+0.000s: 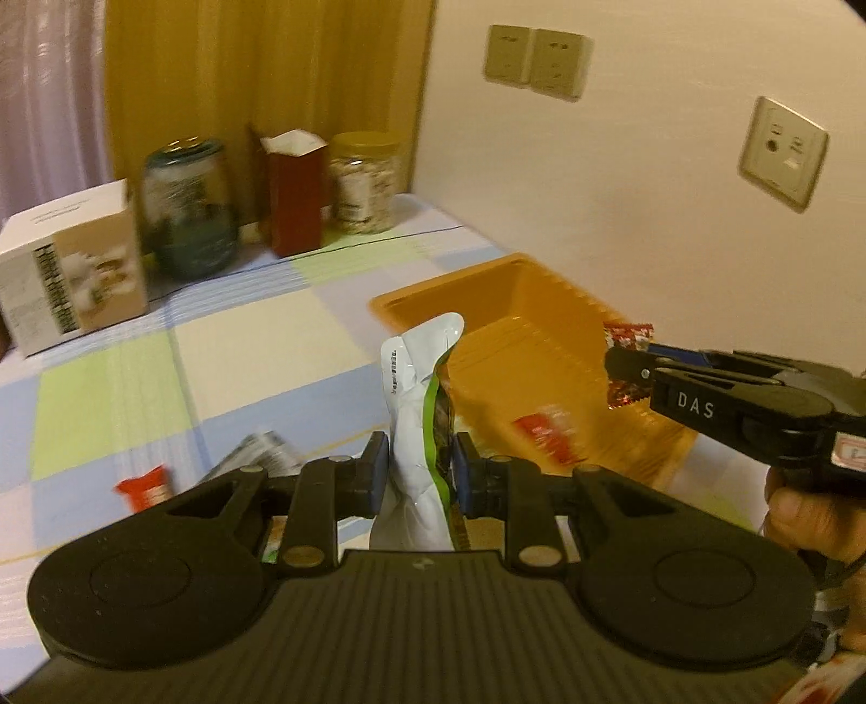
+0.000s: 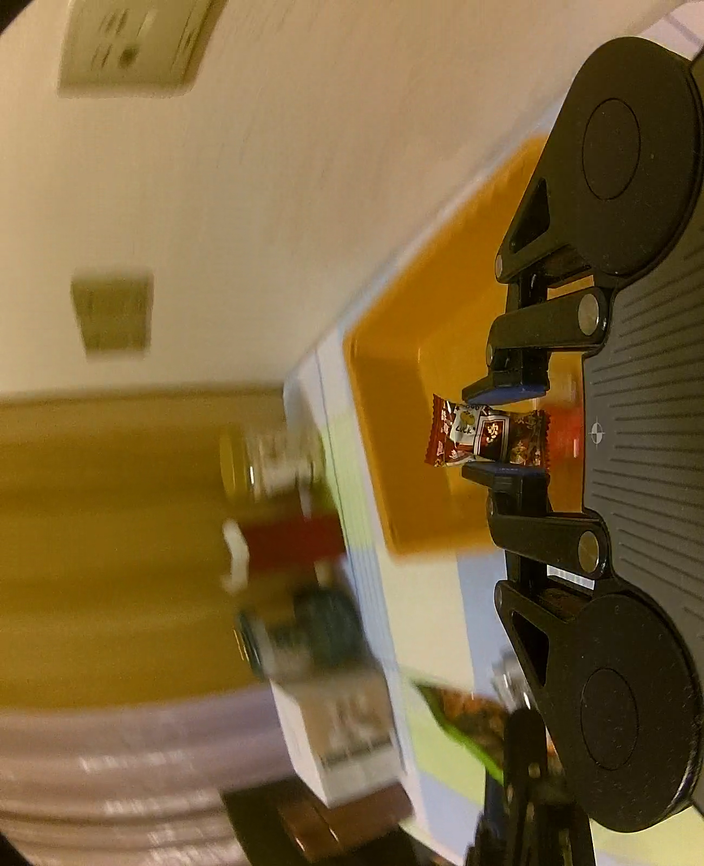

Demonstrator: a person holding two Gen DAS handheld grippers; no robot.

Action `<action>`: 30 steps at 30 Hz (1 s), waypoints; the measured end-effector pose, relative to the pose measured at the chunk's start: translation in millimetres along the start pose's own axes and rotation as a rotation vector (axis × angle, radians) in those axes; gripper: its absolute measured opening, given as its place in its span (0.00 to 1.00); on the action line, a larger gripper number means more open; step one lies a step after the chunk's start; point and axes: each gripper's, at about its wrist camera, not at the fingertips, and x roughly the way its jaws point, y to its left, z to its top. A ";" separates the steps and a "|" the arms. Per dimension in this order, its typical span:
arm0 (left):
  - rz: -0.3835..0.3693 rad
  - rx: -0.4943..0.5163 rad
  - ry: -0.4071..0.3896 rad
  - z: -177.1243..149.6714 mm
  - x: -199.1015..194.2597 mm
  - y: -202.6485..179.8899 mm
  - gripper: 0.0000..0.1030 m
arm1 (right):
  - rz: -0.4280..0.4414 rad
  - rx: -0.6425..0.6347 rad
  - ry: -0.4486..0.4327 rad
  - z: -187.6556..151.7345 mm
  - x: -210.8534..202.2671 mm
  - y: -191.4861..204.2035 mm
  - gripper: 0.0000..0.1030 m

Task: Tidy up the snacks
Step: 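Carry both snacks over the orange tray and open both tools to release them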

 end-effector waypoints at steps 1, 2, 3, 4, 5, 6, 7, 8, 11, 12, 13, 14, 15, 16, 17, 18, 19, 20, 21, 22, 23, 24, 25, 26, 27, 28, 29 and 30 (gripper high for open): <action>-0.009 0.002 -0.003 1.8 1.9 -5.1 0.21 | -0.020 0.014 -0.002 0.6 -1.5 -8.8 0.22; -0.017 0.002 -0.007 3.2 3.8 -9.0 0.21 | -0.036 0.028 -0.003 0.3 -3.2 -16.9 0.22; -0.023 0.004 -0.009 4.5 6.4 -13.2 0.21 | -0.052 0.041 -0.004 -0.2 -5.3 -24.9 0.22; -0.027 0.005 -0.011 5.6 9.4 -17.3 0.21 | -0.064 0.050 -0.004 -1.0 -7.9 -32.4 0.22; -0.032 0.007 -0.009 7.0 12.8 -21.4 0.21 | -0.073 0.059 -0.004 -1.6 -10.2 -39.0 0.22; -0.036 0.009 -0.008 8.6 16.4 -24.7 0.21 | -0.083 0.065 -0.004 -2.4 -12.2 -43.9 0.22; -0.040 0.009 -0.007 10.2 19.6 -28.0 0.21 | -0.091 0.069 -0.003 -3.3 -13.9 -47.7 0.22; -0.044 0.010 -0.007 12.1 22.4 -30.9 0.21 | -0.096 0.076 -0.001 -3.7 -15.1 -51.1 0.22; -0.061 0.012 -0.008 17.2 30.6 -41.6 0.22 | -0.101 0.099 0.003 -5.0 -17.4 -59.1 0.22; -0.066 0.014 -0.009 18.2 32.9 -44.7 0.22 | -0.101 0.102 0.003 -5.0 -18.1 -60.4 0.22; -0.070 0.017 -0.008 19.0 35.6 -47.9 0.22 | -0.100 0.101 0.004 -4.9 -18.5 -61.0 0.22; -0.073 0.022 -0.006 19.4 37.7 -50.2 0.22 | -0.100 0.098 0.003 -4.9 -19.5 -61.3 0.22; -0.075 0.026 -0.005 19.7 40.2 -52.5 0.22 | -0.102 0.097 0.001 -4.1 -19.2 -61.5 0.22; -0.077 0.029 -0.004 19.9 42.9 -54.5 0.22 | -0.104 0.100 0.001 -3.9 -17.9 -62.8 0.22; -0.079 0.030 -0.001 20.0 45.4 -55.5 0.22 | -0.106 0.110 0.002 -3.9 -18.2 -65.4 0.22; -0.080 0.027 0.002 19.9 47.5 -56.3 0.22 | -0.110 0.119 0.004 -3.6 -15.0 -65.7 0.22; -0.083 0.026 0.004 20.2 49.6 -57.2 0.22 | -0.114 0.127 0.006 -3.8 -15.2 -67.8 0.22; -0.084 0.027 0.006 20.6 51.7 -58.9 0.22 | -0.115 0.132 0.008 -3.6 -14.2 -69.0 0.22; -0.085 0.029 0.008 20.9 53.4 -60.5 0.22 | -0.114 0.137 0.009 -3.5 -14.1 -70.4 0.22; -0.088 0.031 0.008 21.2 54.9 -62.1 0.22 | -0.114 0.139 0.010 -3.4 -13.3 -71.3 0.22; -0.092 0.033 0.007 21.5 56.1 -63.7 0.22 | -0.115 0.140 0.010 -3.5 -13.0 -71.8 0.22; -0.095 0.033 0.007 21.7 57.2 -65.1 0.22 | -0.114 0.141 0.010 -3.7 -12.8 -72.4 0.22; -0.098 0.033 0.006 21.8 58.2 -66.5 0.22 | -0.114 0.144 0.006 -3.8 -12.6 -73.3 0.22; -0.101 0.033 0.006 21.9 58.8 -67.9 0.22 | -0.114 0.147 0.007 -4.1 -12.4 -74.3 0.22; -0.103 0.033 0.005 22.0 59.8 -69.4 0.22 | -0.115 0.149 0.008 -4.4 -11.9 -74.9 0.22; -0.105 0.034 0.004 21.9 61.1 -70.9 0.24 | -0.116 0.151 0.010 -4.5 -11.2 -75.4 0.22; -0.105 0.033 0.004 21.8 62.6 -72.5 0.25 | -0.116 0.154 0.011 -4.4 -10.1 -75.5 0.22; -0.105 0.028 0.006 21.1 64.5 -73.8 0.27 | -0.116 0.156 0.011 -4.1 -9.4 -76.0 0.22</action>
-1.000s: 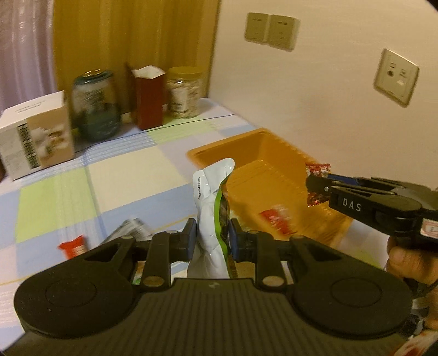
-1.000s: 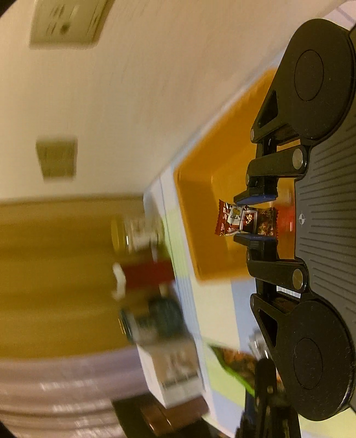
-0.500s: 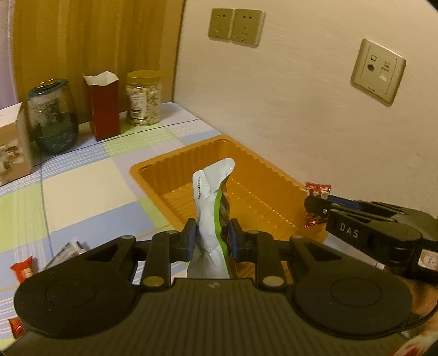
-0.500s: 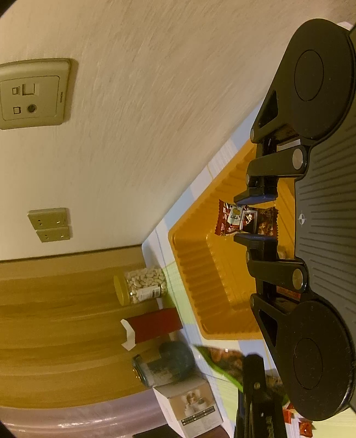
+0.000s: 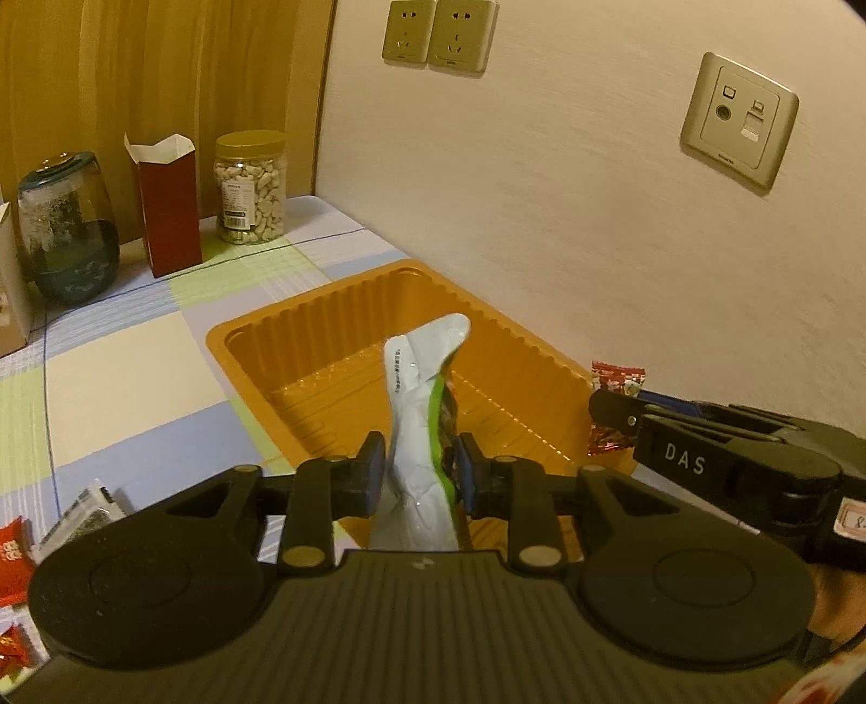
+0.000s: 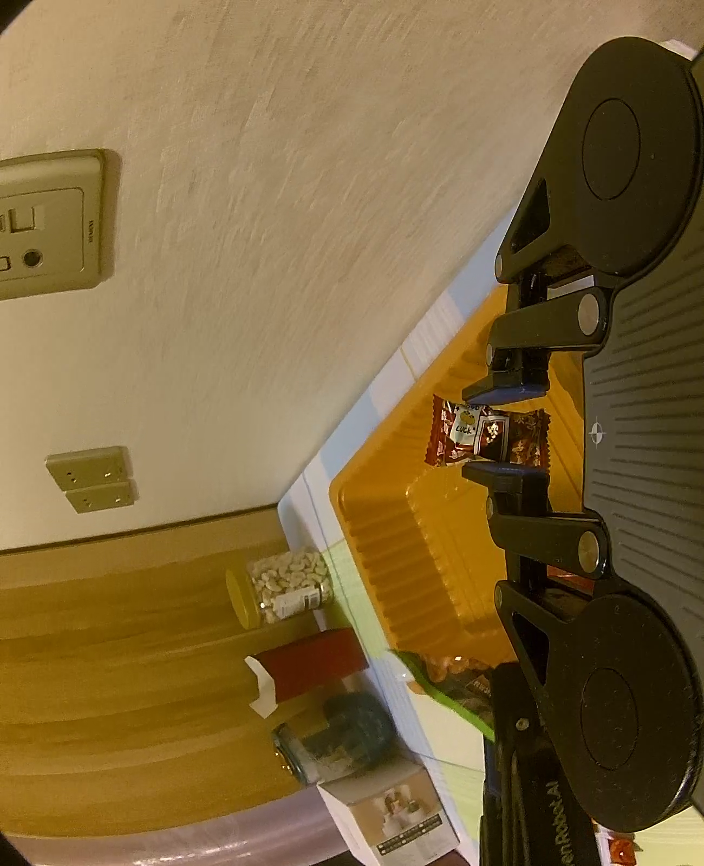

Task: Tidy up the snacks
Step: 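Carry both snacks over the orange tray and open both tools to release them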

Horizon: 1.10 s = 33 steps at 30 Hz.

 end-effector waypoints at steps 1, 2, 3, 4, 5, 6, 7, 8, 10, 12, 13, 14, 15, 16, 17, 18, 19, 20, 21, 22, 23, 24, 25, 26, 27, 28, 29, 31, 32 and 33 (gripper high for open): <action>-0.006 -0.004 0.003 -1.1 1.8 -0.6 0.36 | 0.000 0.000 0.001 0.3 1.3 -0.2 0.22; -0.009 -0.006 0.007 -2.5 2.9 -0.8 0.39 | 0.001 0.002 0.003 0.3 1.9 -0.8 0.22; -0.005 -0.003 0.009 -3.3 3.0 -0.8 0.40 | 0.003 0.007 0.004 0.4 2.6 -1.3 0.22; 0.003 0.001 0.010 -3.6 2.5 -0.2 0.40 | 0.005 0.009 0.006 0.2 3.1 -1.3 0.22; 0.015 0.000 0.009 -3.7 0.9 1.5 0.39 | 0.007 0.009 0.008 0.1 3.7 -1.1 0.22; 0.022 -0.002 0.007 -3.5 -1.1 3.5 0.40 | 0.010 0.010 0.009 0.1 3.8 -0.6 0.22; 0.028 -0.006 0.003 -3.3 -3.9 6.2 0.40 | 0.013 0.009 0.008 -0.1 3.7 -0.1 0.22; 0.037 -0.010 -0.001 -3.0 -6.6 8.5 0.40 | 0.015 0.008 0.008 -0.4 3.5 0.7 0.22; 0.051 -0.014 -0.005 -3.1 -11.5 13.1 0.40 | 0.025 0.009 0.009 -0.9 3.5 1.8 0.22; 0.060 -0.018 -0.009 -3.3 -14.9 17.1 0.40 | 0.035 0.007 0.009 -2.1 3.1 3.4 0.22; 0.064 -0.020 -0.008 -3.6 -16.0 19.3 0.40 | 0.042 0.007 0.010 -2.4 3.2 4.4 0.22; 0.067 -0.024 -0.008 -4.3 -17.4 21.8 0.40 | 0.047 0.007 0.011 -2.5 3.3 5.5 0.22; 0.070 -0.029 -0.007 -4.9 -18.2 23.7 0.40 | 0.051 0.007 0.011 -2.8 3.2 5.9 0.22; 0.072 -0.034 -0.005 -5.7 -19.0 25.8 0.40 | 0.054 0.008 0.011 -3.0 2.9 6.5 0.22; 0.073 -0.036 -0.003 -6.4 -19.2 27.1 0.40 | 0.058 0.008 0.011 -3.1 2.8 7.3 0.22; 0.076 -0.036 -0.001 -7.7 -19.8 28.0 0.40 | 0.062 0.006 0.011 -3.4 2.7 8.2 0.22; 0.080 -0.035 0.000 -8.4 -20.5 29.2 0.40 | 0.064 0.004 0.012 -3.5 2.9 9.3 0.22; 0.081 -0.035 0.001 -8.9 -21.1 30.2 0.40 | 0.068 0.003 0.012 -3.7 2.7 10.2 0.22; 0.082 -0.037 0.000 -9.3 -21.7 31.1 0.39 | 0.074 0.003 0.010 -3.8 2.7 11.2 0.22; 0.083 -0.038 0.000 -9.3 -22.1 31.6 0.40 | 0.076 0.005 0.008 -3.6 3.1 12.2 0.22; 0.085 -0.039 0.000 -9.2 -22.5 32.0 0.40 | 0.089 0.003 0.010 -4.0 3.8 13.5 0.22; 0.087 -0.039 -0.001 -9.3 -22.7 32.4 0.40 | 0.109 0.002 0.014 -4.7 4.8 14.5 0.23; 0.088 -0.040 -0.002 -9.4 -22.9 32.6 0.40 | 0.134 0.003 0.030 -5.6 7.0 15.8 0.24; 0.089 -0.042 -0.002 -9.5 -23.0 33.0 0.40 | 0.147 0.009 0.044 -6.6 8.8 16.7 0.29; 0.091 -0.043 0.000 -9.6 -23.1 33.5 0.40 | 0.144 0.011 0.053 -7.1 10.1 17.7 0.49; 0.093 -0.043 0.001 -9.8 -23.2 34.0 0.40 | 0.141 0.013 0.049 -7.1 9.6 17.6 0.64; 0.095 -0.042 0.001 -10.2 -23.4 34.6 0.40 | 0.139 0.019 0.036 -7.1 7.5 16.5 0.64; 0.101 -0.041 0.003 -11.0 -24.2 36.0 0.40 | 0.134 0.023 0.024 -6.2 6.1 15.3 0.64; 0.102 -0.042 0.003 -10.9 -24.5 37.1 0.40 | 0.130 0.020 0.026 -6.5 6.4 15.3 0.64; 0.104 -0.044 0.003 -10.8 -25.0 37.7 0.40 | 0.131 0.021 0.029 -6.6 7.2 15.0 0.64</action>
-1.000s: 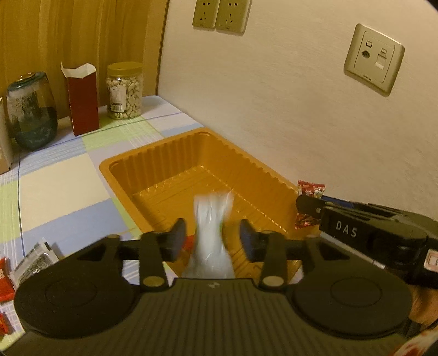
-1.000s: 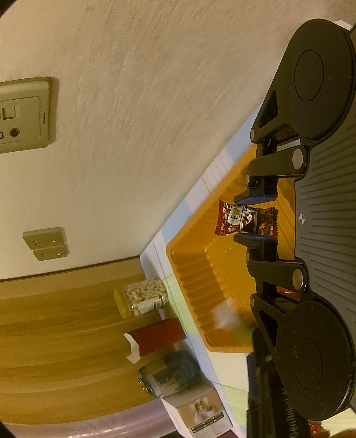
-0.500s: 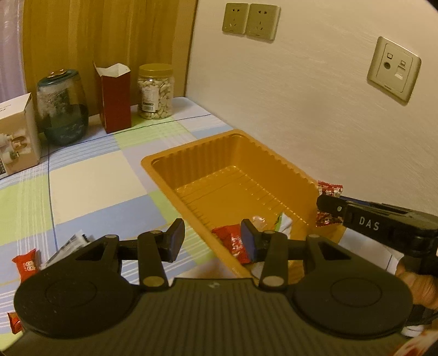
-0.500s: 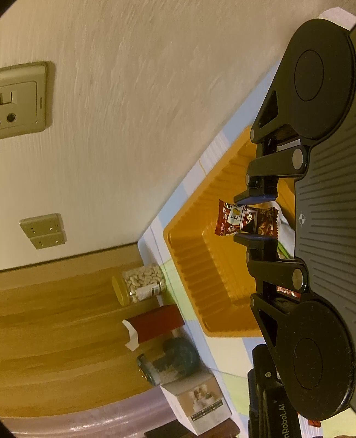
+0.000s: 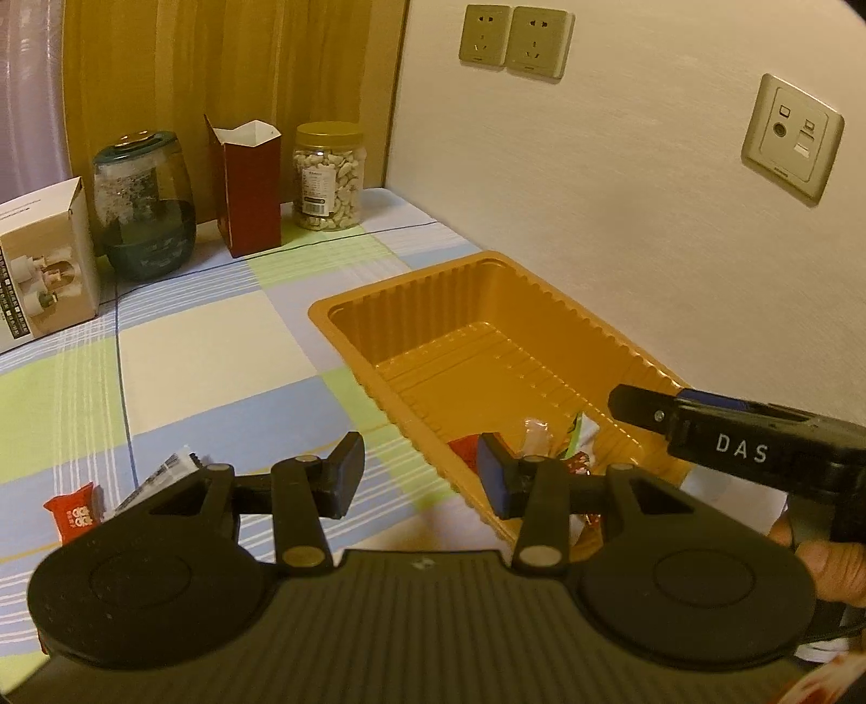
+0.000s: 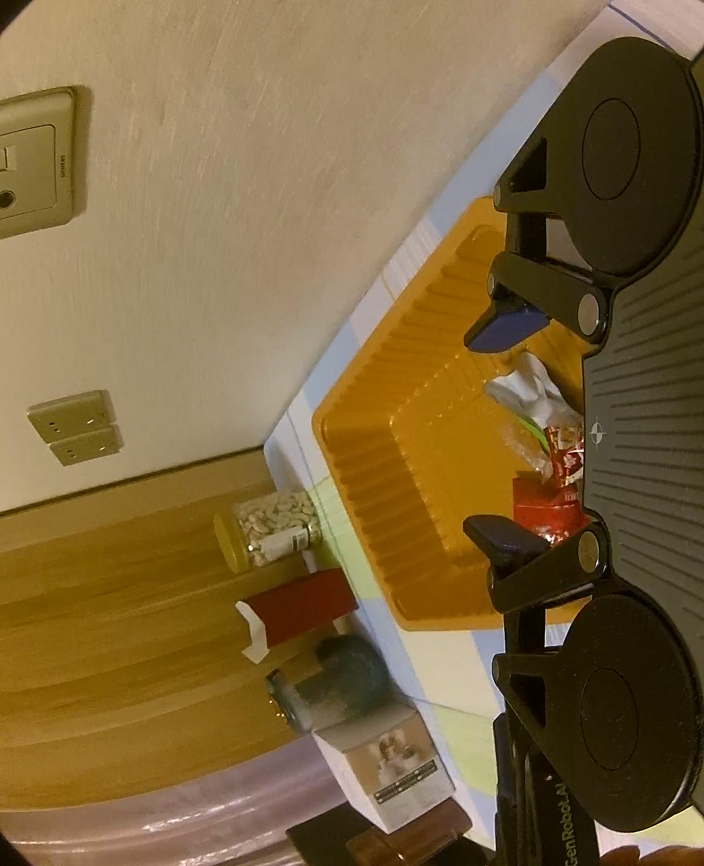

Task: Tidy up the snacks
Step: 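Carry both snacks over the orange tray and open both tools to release them, then move both open tools back toward the remaining snack pile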

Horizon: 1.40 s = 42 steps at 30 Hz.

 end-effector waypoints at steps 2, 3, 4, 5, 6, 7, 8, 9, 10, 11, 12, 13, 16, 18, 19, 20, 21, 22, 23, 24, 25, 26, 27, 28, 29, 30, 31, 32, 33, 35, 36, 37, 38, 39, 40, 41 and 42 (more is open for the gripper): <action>0.003 -0.002 -0.001 0.1 -1.4 1.0 0.40 | -0.001 0.003 0.006 0.0 0.3 -0.4 0.64; 0.004 -0.001 -0.004 0.3 -2.2 1.0 0.40 | -0.001 0.003 0.006 0.2 -0.1 -0.3 0.64; 0.007 0.000 -0.006 0.5 -3.2 1.2 0.40 | -0.001 0.001 0.003 0.2 0.0 -0.4 0.64; 0.010 0.002 -0.007 0.2 -4.2 1.6 0.41 | -0.001 -0.002 0.000 -0.3 -0.6 -0.3 0.64; 0.011 0.003 -0.007 -0.1 -4.9 2.2 0.41 | -0.001 -0.006 0.001 -0.5 -0.5 0.3 0.64; 0.013 0.003 -0.007 -0.2 -5.4 2.2 0.41 | -0.001 -0.009 0.002 -0.9 -0.6 0.8 0.64; 0.015 0.002 -0.008 -0.5 -6.4 3.1 0.41 | -0.001 -0.012 0.001 -1.3 -0.6 1.5 0.64; 0.018 0.000 -0.009 -0.5 -7.2 3.7 0.41 | -0.002 -0.015 0.002 -1.6 -0.2 2.3 0.64; 0.019 -0.002 -0.009 -0.5 -8.2 4.5 0.41 | -0.001 -0.016 0.003 -1.1 0.2 3.0 0.64; 0.021 -0.001 -0.011 -0.8 -9.5 5.4 0.41 | -0.001 -0.018 0.000 -1.1 0.1 3.7 0.64; 0.024 -0.001 -0.013 -1.3 -11.1 6.3 0.41 | -0.002 -0.021 -0.003 -0.9 -0.4 4.5 0.64; 0.028 -0.002 -0.016 -1.8 -12.8 7.5 0.41 | -0.004 -0.026 -0.005 -1.1 -0.5 5.7 0.64; 0.037 -0.008 -0.019 -2.9 -17.8 12.8 0.41 | -0.003 -0.039 -0.007 -2.4 -1.1 10.8 0.64; 0.049 -0.010 -0.024 -3.5 -22.5 16.9 0.41 | 0.000 -0.047 -0.012 -2.8 -2.0 14.3 0.64; 0.056 -0.011 -0.028 -4.0 -25.0 19.2 0.41 | 0.003 -0.051 -0.013 -3.2 -2.9 15.9 0.64; 0.061 -0.012 -0.031 -4.8 -27.7 22.0 0.41 | 0.006 -0.054 -0.015 -3.5 -3.5 17.9 0.64; 0.067 -0.013 -0.035 -5.8 -30.5 24.9 0.41 | 0.010 -0.056 -0.016 -3.6 -4.2 19.8 0.64; 0.074 -0.015 -0.037 -7.1 -33.4 27.8 0.41 | 0.014 -0.062 -0.017 -3.9 -4.9 22.4 0.64; 0.082 -0.017 -0.037 -8.5 -36.3 30.8 0.41 | 0.017 -0.069 -0.018 -4.0 -5.5 24.9 0.64; 0.088 -0.020 -0.037 -9.9 -38.7 34.1 0.41 | 0.022 -0.075 -0.019 -4.4 -6.1 27.6 0.64; 0.096 -0.023 -0.038 -11.5 -41.3 38.0 0.41 | 0.026 -0.078 -0.022 -4.7 -6.8 30.2 0.64; 0.103 -0.027 -0.038 -13.3 -44.2 41.6 0.41 | 0.029 -0.082 -0.023 -5.0 -7.4 32.8 0.64; 0.112 -0.031 -0.038 -14.9 -47.1 45.7 0.41 | 0.034 -0.087 -0.023 -5.3 -7.7 35.9 0.64; 0.120 -0.034 -0.038 -17.0 -50.2 50.1 0.41 | 0.040 -0.089 -0.023 -5.6 -7.9 39.2 0.64; 0.130 -0.036 -0.038 -18.7 -53.2 55.0 0.41 | 0.046 -0.092 -0.025 -6.0 -8.3 42.8 0.64; 0.141 -0.038 -0.039 -20.5 -56.1 59.0 0.41 | 0.051 -0.097 -0.025 -6.3 -8.2 47.1 0.64; 0.155 -0.038 -0.040 -22.7 -59.5 63.4 0.41 | 0.058 -0.105 -0.024 -7.0 -8.0 52.3 0.64; 0.169 -0.039 -0.042 -25.1 -63.2 68.1 0.41 | 0.069 -0.112 -0.023 -7.8 -8.3 57.4 0.64; 0.181 -0.044 -0.042 -27.7 -67.2 73.7 0.41 | 0.079 -0.119 -0.024 -8.7 -8.8 62.8 0.64; 0.200 -0.063 -0.042 -33.6 -75.4 85.3 0.41 | 0.098 -0.138 -0.026 -10.4 -8.3 73.6 0.64; 0.212 -0.075 -0.041 -37.0 -80.0 91.9 0.41 | 0.111 -0.149 -0.025 -11.7 -8.3 80.1 0.64; 0.223 -0.085 -0.041 -39.6 -84.5 98.4 0.41 | 0.121 -0.156 -0.025 -12.8 -8.2 84.5 0.64; 0.236 -0.094 -0.041 -42.6 -88.9 105.0 0.41 | 0.133 -0.165 -0.024 -14.1 -8.1 90.4 0.64; 0.247 -0.102 -0.041 -45.0 -92.5 110.9 0.41 | 0.142 -0.175 -0.022 -15.1 -7.5 95.4 0.64; 0.259 -0.110 -0.040 -47.8 -96.1 116.9 0.42 | 0.154 -0.186 -0.019 -16.7 -7.0 101.0 0.64; 0.271 -0.119 -0.036 -50.2 -98.8 123.5 0.42 | 0.168 -0.200 -0.016 -18.2 -6.7 106.7 0.64; 0.281 -0.127 -0.034 -52.5 -101.0 129.0 0.42 | 0.179 -0.213 -0.014 -19.9 -6.4 112.1 0.64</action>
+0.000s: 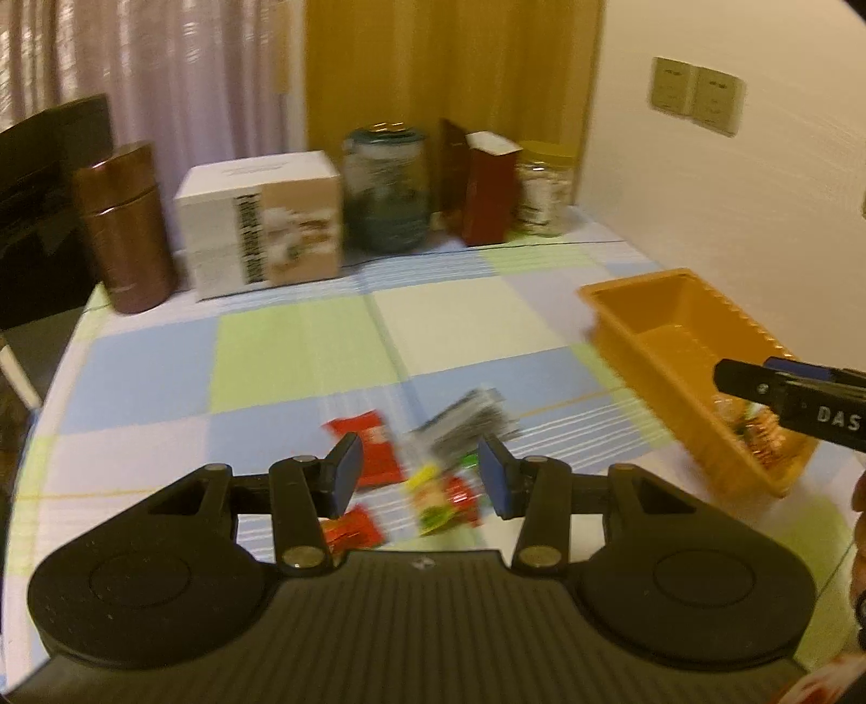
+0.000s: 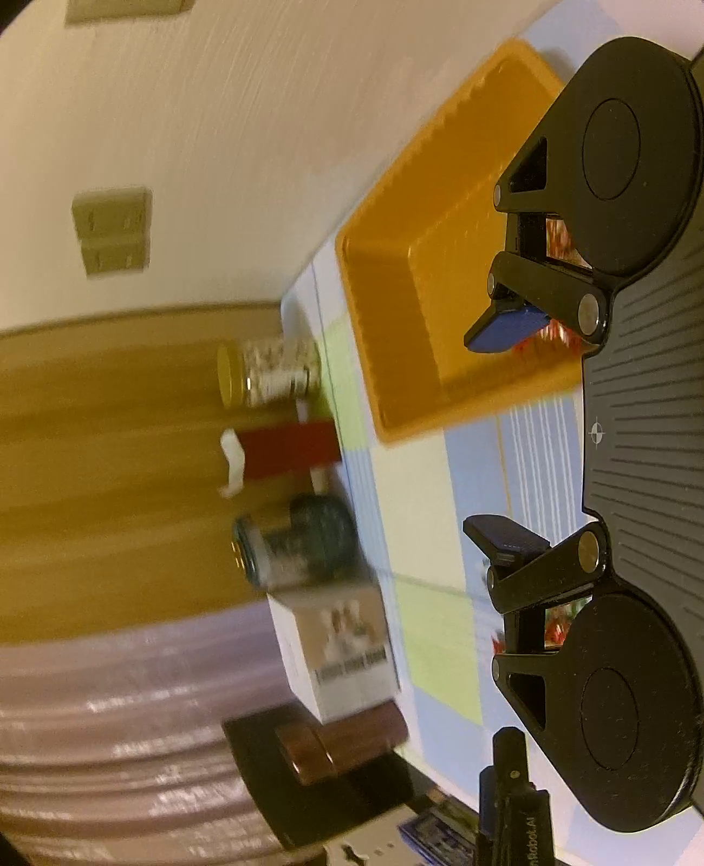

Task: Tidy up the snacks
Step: 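Move both open tools back toward the remaining snack pile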

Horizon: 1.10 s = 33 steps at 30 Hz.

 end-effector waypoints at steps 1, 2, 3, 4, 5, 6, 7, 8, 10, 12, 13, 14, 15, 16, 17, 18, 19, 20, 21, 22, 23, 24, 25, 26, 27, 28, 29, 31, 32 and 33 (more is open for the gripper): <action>0.010 -0.005 0.003 -1.9 -0.5 6.1 0.42 | 0.009 -0.012 0.002 -0.4 1.8 4.5 0.64; 0.024 -0.010 0.009 -4.2 -0.4 12.4 0.42 | 0.020 -0.023 0.006 -1.3 2.9 9.1 0.64; 0.033 -0.012 0.015 -6.0 -0.1 17.1 0.42 | 0.032 -0.035 0.012 -2.4 4.7 14.1 0.64; 0.041 -0.012 0.020 -7.6 0.4 21.4 0.42 | 0.042 -0.046 0.018 -3.5 6.4 18.4 0.64; 0.050 -0.010 0.025 -9.4 1.0 25.3 0.42 | 0.054 -0.060 0.026 -4.6 8.9 23.3 0.64; 0.053 -0.005 0.030 -11.1 1.2 27.8 0.42 | 0.063 -0.071 0.034 -6.3 11.1 27.5 0.64; 0.057 0.002 0.036 -12.8 2.2 29.5 0.42 | 0.071 -0.084 0.043 -7.5 14.0 31.7 0.64; 0.061 0.007 0.042 -14.3 3.1 31.0 0.42 | 0.079 -0.094 0.052 -8.8 17.1 35.2 0.64; 0.058 0.017 0.052 -16.2 6.0 33.2 0.42 | 0.093 -0.111 0.073 -11.7 23.2 41.3 0.64; 0.058 0.032 0.063 -17.4 9.8 34.1 0.42 | 0.106 -0.128 0.093 -14.2 30.0 45.4 0.64; 0.061 0.042 0.068 -18.6 11.9 34.8 0.42 | 0.112 -0.134 0.106 -15.5 33.9 47.1 0.64; 0.064 0.052 0.075 -19.9 14.5 35.6 0.42 | 0.118 -0.138 0.116 -16.8 37.3 48.1 0.64; 0.063 0.054 0.082 -21.4 17.1 37.2 0.42 | 0.123 -0.142 0.129 -18.1 41.0 49.3 0.64; 0.057 0.051 0.084 -22.7 19.5 39.2 0.42 | 0.125 -0.146 0.142 -19.6 44.5 50.3 0.64; 0.048 0.047 0.090 -24.6 23.1 41.5 0.42 | 0.128 -0.150 0.155 -20.9 47.9 50.6 0.64; 0.043 0.041 0.098 -25.9 26.0 42.9 0.42 | 0.132 -0.148 0.164 -22.2 49.8 50.6 0.64; 0.037 0.036 0.109 -27.1 29.4 44.7 0.42 | 0.135 -0.144 0.173 -23.0 52.3 50.3 0.64; 0.029 0.038 0.119 -28.2 32.5 45.4 0.42 | 0.137 -0.141 0.180 -23.5 53.8 50.4 0.64; 0.023 0.047 0.125 -29.4 35.4 45.0 0.42 | 0.143 -0.136 0.189 -24.2 56.4 50.0 0.64; 0.018 0.060 0.128 -29.9 37.9 44.5 0.42 | 0.149 -0.132 0.195 -25.1 56.3 49.4 0.64; 0.014 0.073 0.131 -30.5 40.5 43.8 0.42 | 0.153 -0.128 0.203 -25.4 58.5 49.4 0.64; 0.008 0.090 0.133 -31.0 42.8 42.6 0.42 | 0.155 -0.126 0.210 -26.0 60.5 49.8 0.64; 0.005 0.111 0.133 -32.0 45.0 41.2 0.42 | 0.156 -0.127 0.215 -26.2 62.3 50.3 0.64; 0.003 0.130 0.133 -33.4 47.2 39.5 0.42 | 0.159 -0.130 0.220 -26.4 63.8 50.9 0.64; -0.002 0.143 0.134 -34.4 49.7 38.9 0.42 | 0.160 -0.134 0.225 -26.8 66.2 51.6 0.64; -0.006 0.157 0.132 -35.6 52.4 38.2 0.42 | 0.161 -0.139 0.229 -27.3 68.5 52.7 0.64; -0.007 0.177 0.129 -36.9 55.4 37.0 0.42 | 0.163 -0.146 0.233 -27.9 71.3 53.2 0.64; -0.009 0.221 0.128 -39.8 61.4 35.1 0.42 | 0.165 -0.155 0.243 -28.8 76.3 54.0 0.64; -0.010 0.240 0.133 -41.2 65.2 34.7 0.42 | 0.166 -0.156 0.247 -29.5 78.4 54.2 0.64; -0.008 0.254 0.138 -42.6 68.4 34.6 0.42 | 0.166 -0.158 0.250 -30.0 80.5 54.7 0.64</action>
